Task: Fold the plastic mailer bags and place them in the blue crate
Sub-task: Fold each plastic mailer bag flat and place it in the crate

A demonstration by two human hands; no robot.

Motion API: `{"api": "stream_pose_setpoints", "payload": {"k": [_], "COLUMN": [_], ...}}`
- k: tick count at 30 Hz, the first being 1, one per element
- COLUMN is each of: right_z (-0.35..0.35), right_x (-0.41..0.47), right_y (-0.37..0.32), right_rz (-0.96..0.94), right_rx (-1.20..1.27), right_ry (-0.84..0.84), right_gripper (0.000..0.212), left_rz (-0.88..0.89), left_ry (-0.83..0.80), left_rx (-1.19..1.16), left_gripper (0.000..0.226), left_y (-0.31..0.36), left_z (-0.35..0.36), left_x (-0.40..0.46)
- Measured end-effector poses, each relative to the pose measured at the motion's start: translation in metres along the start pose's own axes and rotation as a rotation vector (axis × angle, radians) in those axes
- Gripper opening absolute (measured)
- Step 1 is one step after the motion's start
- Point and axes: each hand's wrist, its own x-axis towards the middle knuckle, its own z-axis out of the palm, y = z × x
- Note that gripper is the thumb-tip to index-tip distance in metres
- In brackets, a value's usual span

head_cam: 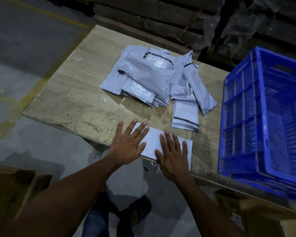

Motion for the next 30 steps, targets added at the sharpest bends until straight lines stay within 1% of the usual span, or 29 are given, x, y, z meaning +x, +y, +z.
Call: {"api": "stream_pose_setpoints", "payload": {"k": [6, 13, 14, 15, 17, 18, 21, 24, 28, 29, 30], "right_z": [0.001, -0.006, -0.009, -0.012, -0.010, -0.009, -0.007, -0.006, -0.011, -0.013, -0.015], "right_x": [-0.016, -0.016, -0.017, -0.018, -0.019, -0.019, -0.017, -0.016, -0.005, -0.003, -0.002], "right_y": [0.027, 0.025, 0.022, 0.019, 0.015, 0.014, 0.013, 0.011, 0.006, 0.005, 0.006], "right_rz": [0.113, 0.157, 0.132, 0.060, -0.138, -0.194, -0.235, -0.280, -0.228, -0.219, -0.215], "right_rx": [-0.023, 0.060, 0.064, 0.062, 0.035, 0.029, 0.037, -0.022, 0.016, 0.041, 0.072], "right_ry": [0.003, -0.035, -0.011, 0.030, 0.117, 0.155, 0.207, 0.220, 0.235, 0.252, 0.282], "right_gripper": [0.072, 0.085, 0.083, 0.075, 0.053, 0.045, 0.029, 0.024, 0.019, 0.018, 0.016], "left_rz": [-0.006, -0.025, -0.023, -0.023, -0.024, -0.022, -0.013, -0.016, 0.037, 0.065, 0.092], "left_ry": [-0.007, -0.024, -0.027, -0.029, -0.033, -0.039, -0.048, -0.058, -0.034, -0.026, -0.020], "left_rx": [-0.008, -0.009, -0.010, -0.012, -0.021, -0.025, -0.028, -0.045, -0.107, -0.112, -0.096], "left_gripper": [0.065, 0.065, 0.065, 0.065, 0.065, 0.065, 0.064, 0.067, 0.087, 0.089, 0.085], "left_y": [0.000, 0.001, 0.000, 0.000, 0.000, 0.000, 0.000, 0.000, 0.001, -0.001, -0.003], "left_z": [0.000, 0.000, 0.000, 0.000, 0.000, 0.000, -0.001, -0.002, -0.008, -0.011, -0.012], "left_x": [0.000, 0.001, 0.001, 0.002, 0.002, 0.002, 0.002, 0.002, -0.001, -0.001, -0.002]}}
